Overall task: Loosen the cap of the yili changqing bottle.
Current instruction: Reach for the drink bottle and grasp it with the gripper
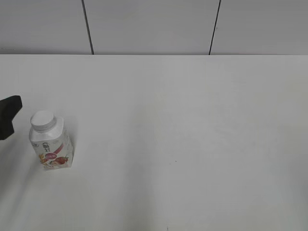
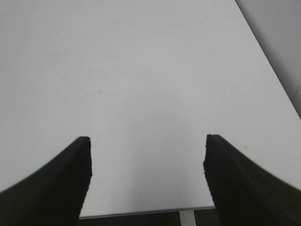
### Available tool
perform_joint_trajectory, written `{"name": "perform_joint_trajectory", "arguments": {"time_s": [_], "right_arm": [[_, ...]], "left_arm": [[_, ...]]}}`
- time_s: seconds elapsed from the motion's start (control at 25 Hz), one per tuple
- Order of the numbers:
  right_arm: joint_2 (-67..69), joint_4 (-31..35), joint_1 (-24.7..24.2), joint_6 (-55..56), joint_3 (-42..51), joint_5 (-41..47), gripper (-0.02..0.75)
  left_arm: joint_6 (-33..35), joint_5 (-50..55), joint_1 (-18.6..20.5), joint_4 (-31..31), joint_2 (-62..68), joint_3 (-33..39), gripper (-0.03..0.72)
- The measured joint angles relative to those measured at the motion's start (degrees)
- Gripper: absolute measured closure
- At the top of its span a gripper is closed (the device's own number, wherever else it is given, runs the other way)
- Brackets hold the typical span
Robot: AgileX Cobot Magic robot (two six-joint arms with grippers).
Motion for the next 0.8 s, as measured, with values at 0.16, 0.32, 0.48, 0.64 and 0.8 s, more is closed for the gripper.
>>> {"name": "perform_joint_trajectory", "arguments": {"time_s": [0.16,0.32,0.48,0.64,0.8], "right_arm": [[0.0,0.0,0.0,0.0,0.0,0.0,0.152],[0.0,0.0,0.0,0.0,0.0,0.0,0.152],[0.0,0.0,0.0,0.0,0.0,0.0,0.152],[0.0,0.0,0.0,0.0,0.0,0.0,0.152],[0.0,0.05,0.0,0.0,0.0,0.0,0.152]], "left_arm": [[-1.87,-6.54,-2.44,1.88,5.05,2.44,0.172],[-2.9,-21.77,-3.06,2.48,11.28,8.56,0.172],[-3.14,-34.05,-3.06,8.22,20.05,10.31,0.172],[-3.14,-37.73,-3.06,12.12,31.68,10.24,0.172],[-3.14,-38.0,-3.06,12.07,41.51,8.85,0.16]]}}
